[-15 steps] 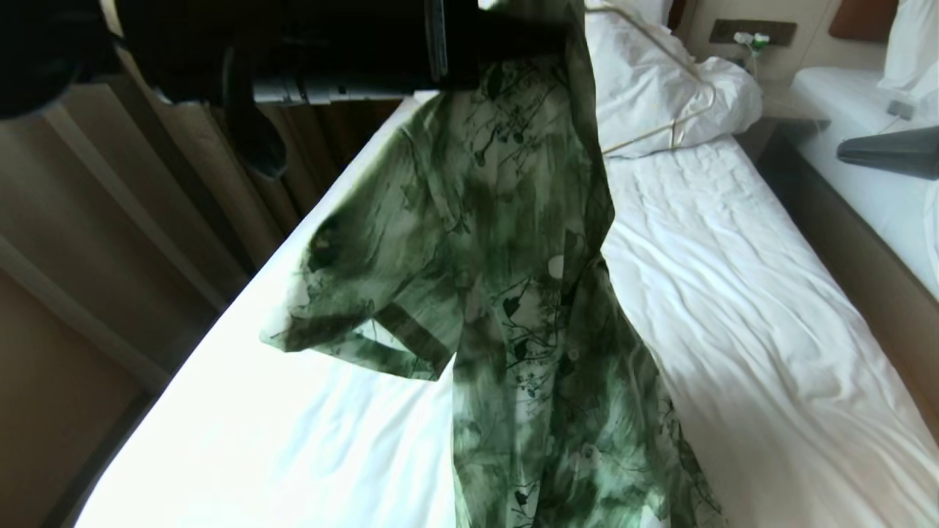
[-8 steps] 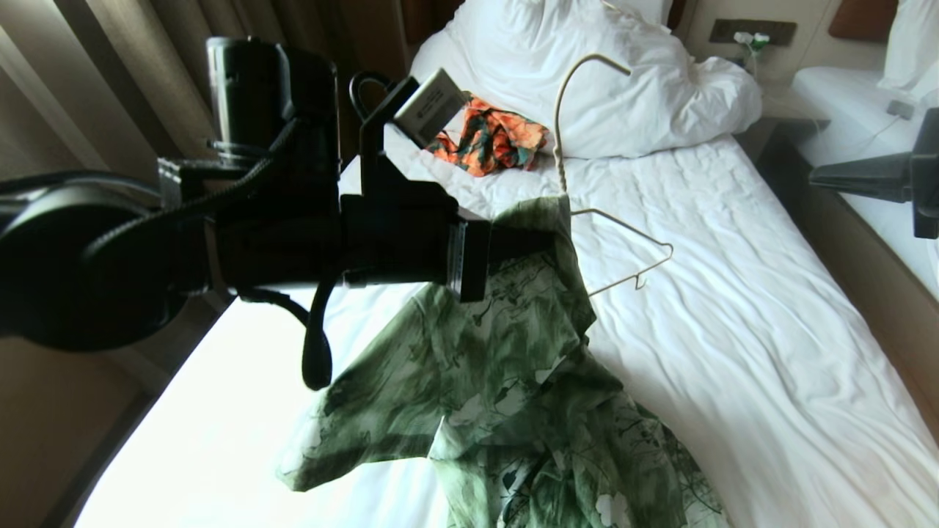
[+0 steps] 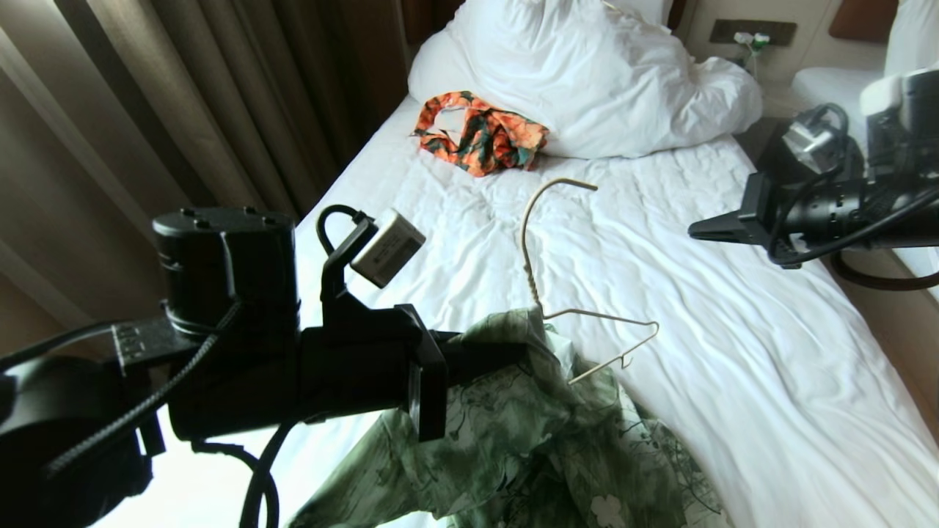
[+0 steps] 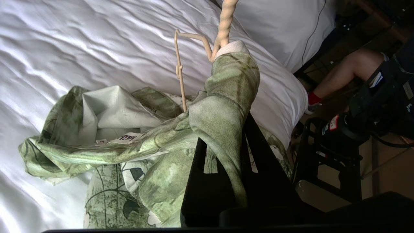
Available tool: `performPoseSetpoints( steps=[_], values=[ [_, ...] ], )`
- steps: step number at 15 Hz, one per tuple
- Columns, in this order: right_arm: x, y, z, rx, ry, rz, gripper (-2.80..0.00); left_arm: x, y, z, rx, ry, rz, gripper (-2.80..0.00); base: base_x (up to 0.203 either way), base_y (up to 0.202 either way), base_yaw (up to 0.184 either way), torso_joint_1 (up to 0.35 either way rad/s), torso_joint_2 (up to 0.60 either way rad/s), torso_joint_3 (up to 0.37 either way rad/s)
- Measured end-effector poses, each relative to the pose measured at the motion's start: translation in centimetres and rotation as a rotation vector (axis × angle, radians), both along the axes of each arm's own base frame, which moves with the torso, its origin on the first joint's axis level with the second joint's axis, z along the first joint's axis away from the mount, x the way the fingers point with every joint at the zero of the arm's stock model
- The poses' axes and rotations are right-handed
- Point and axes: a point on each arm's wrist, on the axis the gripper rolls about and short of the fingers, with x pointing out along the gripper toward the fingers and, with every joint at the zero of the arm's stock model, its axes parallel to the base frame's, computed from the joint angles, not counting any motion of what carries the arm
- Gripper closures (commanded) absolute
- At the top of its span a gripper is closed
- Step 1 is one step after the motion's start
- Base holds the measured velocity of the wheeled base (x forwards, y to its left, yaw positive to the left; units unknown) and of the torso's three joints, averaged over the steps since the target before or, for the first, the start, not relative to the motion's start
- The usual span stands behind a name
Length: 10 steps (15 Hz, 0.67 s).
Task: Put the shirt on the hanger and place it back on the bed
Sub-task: Hook the other side of the shirt onto the hanger
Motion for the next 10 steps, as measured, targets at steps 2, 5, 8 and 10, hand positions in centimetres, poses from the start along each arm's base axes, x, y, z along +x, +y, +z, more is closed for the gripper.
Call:
performPoseSetpoints(
  steps=[2, 5, 8, 10],
  values=[
    [1.4, 2.7, -1.3, -0.061, 0.056, 0.027, 0.0, 0.1, 0.6, -1.3, 0.011, 0.02, 0.021, 0.0, 0.0, 0.0, 0.0, 0.0, 0.0, 0.0],
    [3.6, 5.8, -2.5, -0.12, 0.096, 0.078, 0.0, -0.2, 1.1, -2.1, 0.024, 0.038, 0.03, 0.0, 0.0, 0.0, 0.0, 0.0, 0.0, 0.0],
    [5.7, 8.2, -4.7, -0.235, 0.161, 0.117, -2.8, -0.5, 1.5, -2.7, 0.036, 0.052, 0.032, 0.0, 0.0, 0.0, 0.0, 0.0, 0.0, 0.0],
    [6.6, 9.7, -6.4, -0.305, 0.19, 0.168, -2.8, -0.9, 1.8, -2.8, 0.039, 0.054, 0.032, 0.0, 0.0, 0.0, 0.0, 0.0, 0.0, 0.0]
  ],
)
